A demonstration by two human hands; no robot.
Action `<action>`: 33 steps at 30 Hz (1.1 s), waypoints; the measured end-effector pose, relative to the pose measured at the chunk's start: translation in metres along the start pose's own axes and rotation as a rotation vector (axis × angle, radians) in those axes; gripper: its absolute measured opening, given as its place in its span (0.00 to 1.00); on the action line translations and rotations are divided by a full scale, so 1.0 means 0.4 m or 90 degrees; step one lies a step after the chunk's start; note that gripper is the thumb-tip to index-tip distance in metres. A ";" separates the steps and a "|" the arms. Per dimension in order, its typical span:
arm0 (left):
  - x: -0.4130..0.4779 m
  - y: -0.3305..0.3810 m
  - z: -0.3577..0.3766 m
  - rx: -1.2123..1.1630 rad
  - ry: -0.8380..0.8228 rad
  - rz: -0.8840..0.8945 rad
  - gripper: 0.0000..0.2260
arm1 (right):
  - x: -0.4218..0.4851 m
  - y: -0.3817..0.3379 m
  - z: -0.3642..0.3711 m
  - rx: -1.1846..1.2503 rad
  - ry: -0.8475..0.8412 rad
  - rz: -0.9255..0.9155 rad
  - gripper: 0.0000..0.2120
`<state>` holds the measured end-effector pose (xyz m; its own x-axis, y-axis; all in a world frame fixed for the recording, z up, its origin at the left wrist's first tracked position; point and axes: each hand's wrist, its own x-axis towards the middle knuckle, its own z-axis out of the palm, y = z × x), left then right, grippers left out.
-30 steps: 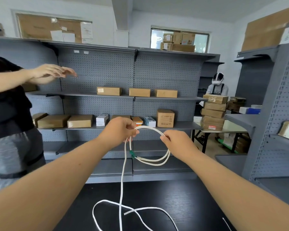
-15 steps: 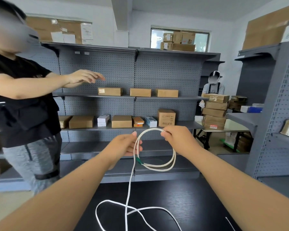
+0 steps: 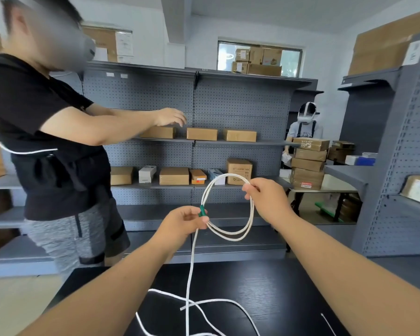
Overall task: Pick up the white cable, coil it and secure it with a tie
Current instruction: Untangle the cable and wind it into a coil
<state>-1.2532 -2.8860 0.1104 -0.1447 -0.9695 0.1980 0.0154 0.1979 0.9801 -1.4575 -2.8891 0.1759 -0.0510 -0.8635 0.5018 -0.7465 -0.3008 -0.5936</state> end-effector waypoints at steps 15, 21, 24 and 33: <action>0.027 0.097 -0.038 0.109 0.036 0.105 0.04 | -0.038 0.013 0.037 0.149 -0.093 0.104 0.08; 0.024 0.131 -0.052 0.207 -0.002 0.087 0.04 | -0.029 -0.018 0.034 0.147 -0.090 0.037 0.08; 0.018 0.123 -0.056 0.133 0.013 0.070 0.03 | -0.024 -0.030 0.033 0.142 -0.071 0.017 0.08; 0.006 0.095 -0.039 0.002 0.042 0.031 0.04 | -0.026 -0.041 0.044 0.127 -0.038 -0.024 0.08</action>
<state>-1.2373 -2.8832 0.1482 -0.0785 -0.9662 0.2456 0.0181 0.2449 0.9694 -1.4331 -2.8826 0.1692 0.0178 -0.8710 0.4909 -0.6003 -0.4020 -0.6914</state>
